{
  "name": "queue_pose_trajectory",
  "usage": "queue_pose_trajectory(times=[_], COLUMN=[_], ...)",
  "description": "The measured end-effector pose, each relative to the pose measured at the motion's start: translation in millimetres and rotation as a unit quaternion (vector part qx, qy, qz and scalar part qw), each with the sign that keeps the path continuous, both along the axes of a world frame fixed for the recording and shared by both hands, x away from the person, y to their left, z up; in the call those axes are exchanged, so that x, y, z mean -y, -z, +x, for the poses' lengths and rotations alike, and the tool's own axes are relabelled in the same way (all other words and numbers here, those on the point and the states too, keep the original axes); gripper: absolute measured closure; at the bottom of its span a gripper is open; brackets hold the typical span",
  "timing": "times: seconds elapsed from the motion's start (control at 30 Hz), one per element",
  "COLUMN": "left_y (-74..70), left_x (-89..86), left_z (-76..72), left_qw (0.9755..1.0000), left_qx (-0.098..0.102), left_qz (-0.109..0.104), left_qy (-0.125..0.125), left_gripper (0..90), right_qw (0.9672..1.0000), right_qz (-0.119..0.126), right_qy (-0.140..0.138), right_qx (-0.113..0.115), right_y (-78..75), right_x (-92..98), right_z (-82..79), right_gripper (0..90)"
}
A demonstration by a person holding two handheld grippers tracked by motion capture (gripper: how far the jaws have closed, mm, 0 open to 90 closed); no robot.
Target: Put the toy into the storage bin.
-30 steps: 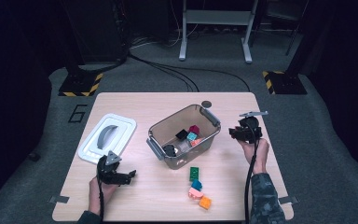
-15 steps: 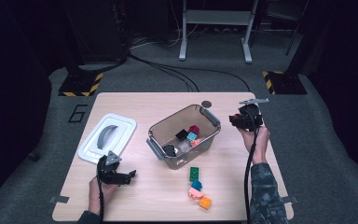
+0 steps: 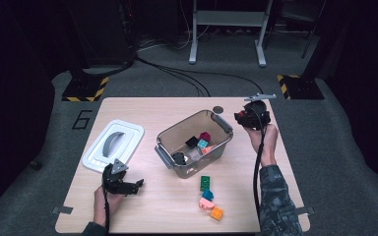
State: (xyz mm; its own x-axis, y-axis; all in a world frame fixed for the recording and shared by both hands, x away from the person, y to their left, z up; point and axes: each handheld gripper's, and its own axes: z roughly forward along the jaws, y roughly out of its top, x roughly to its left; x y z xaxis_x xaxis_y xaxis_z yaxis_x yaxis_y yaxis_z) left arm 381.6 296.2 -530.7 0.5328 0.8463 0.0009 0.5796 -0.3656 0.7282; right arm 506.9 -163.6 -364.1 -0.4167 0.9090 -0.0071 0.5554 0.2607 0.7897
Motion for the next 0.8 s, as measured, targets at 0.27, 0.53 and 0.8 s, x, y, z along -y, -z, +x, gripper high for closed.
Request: queue_pose_trajectory(times=[0.27, 0.53, 0.8], left_y=[0.0, 0.0, 0.0], left_x=[0.1, 0.0, 0.0], left_z=[0.0, 0.0, 0.0], left_qw=[1.0000, 1.0000, 1.0000], left_qx=[0.000, 0.000, 0.000], left_qz=[0.000, 0.000, 0.000], left_qy=[0.000, 0.000, 0.000], left_gripper=[4.9, 4.9, 5.0], right_qw=[0.9988, 0.9951, 0.9927], right_qz=[0.008, 0.015, 0.004], right_qy=[-0.048, -0.091, -0.101], right_qx=[0.000, -0.036, -0.067], right_y=[-4.4, 3.7, 11.9], right_x=[-27.4, -51.2, -53.3], right_z=[-5.9, -9.2, -14.7], right_gripper=[67.7, 67.7, 67.6])
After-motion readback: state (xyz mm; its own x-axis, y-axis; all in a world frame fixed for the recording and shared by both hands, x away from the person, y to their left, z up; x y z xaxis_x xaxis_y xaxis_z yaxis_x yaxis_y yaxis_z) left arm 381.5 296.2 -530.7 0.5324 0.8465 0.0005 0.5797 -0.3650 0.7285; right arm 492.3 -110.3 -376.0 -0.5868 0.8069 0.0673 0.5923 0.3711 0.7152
